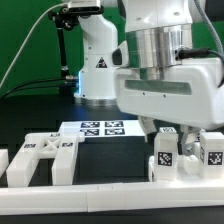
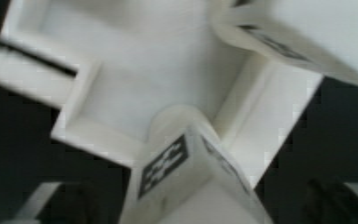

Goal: Assemble chair

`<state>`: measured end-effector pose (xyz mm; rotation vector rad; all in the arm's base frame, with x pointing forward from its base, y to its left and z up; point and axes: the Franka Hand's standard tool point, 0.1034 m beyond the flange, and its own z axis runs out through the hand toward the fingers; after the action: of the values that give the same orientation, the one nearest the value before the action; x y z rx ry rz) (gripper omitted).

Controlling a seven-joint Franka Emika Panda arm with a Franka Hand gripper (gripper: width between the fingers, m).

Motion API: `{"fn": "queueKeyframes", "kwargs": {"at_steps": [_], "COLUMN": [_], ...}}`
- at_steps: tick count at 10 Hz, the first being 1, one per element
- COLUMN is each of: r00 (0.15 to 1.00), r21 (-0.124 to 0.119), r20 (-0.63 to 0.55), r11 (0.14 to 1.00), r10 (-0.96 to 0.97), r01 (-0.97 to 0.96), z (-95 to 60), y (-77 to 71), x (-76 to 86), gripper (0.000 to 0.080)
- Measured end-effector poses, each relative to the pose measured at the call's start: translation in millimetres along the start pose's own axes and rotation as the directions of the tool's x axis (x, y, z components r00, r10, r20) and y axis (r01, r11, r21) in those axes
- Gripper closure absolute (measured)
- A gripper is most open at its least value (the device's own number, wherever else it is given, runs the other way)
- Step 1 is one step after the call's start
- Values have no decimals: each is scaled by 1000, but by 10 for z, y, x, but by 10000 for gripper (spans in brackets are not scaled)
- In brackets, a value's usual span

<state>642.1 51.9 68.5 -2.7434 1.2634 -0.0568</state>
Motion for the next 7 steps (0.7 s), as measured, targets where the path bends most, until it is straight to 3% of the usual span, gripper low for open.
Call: {"fn": "queueKeyframes", "kwargs": {"at_steps": [1,3,5,6,7], "r00": [998,988,991,993,996], "r21": [2,-2,-1,-1,-1], "r20": [-11,-13,-12,-12,-12], "r11": [998,988,991,993,996], "r10": [-60,-157,-131,-115,-85], "r01": [60,157,130,115,85], "z": [6,10,13,15,16], "y": [19,28,28,29,29], "x": [-1,15,13,13,12], "gripper": [161,152,150,182,318]}}
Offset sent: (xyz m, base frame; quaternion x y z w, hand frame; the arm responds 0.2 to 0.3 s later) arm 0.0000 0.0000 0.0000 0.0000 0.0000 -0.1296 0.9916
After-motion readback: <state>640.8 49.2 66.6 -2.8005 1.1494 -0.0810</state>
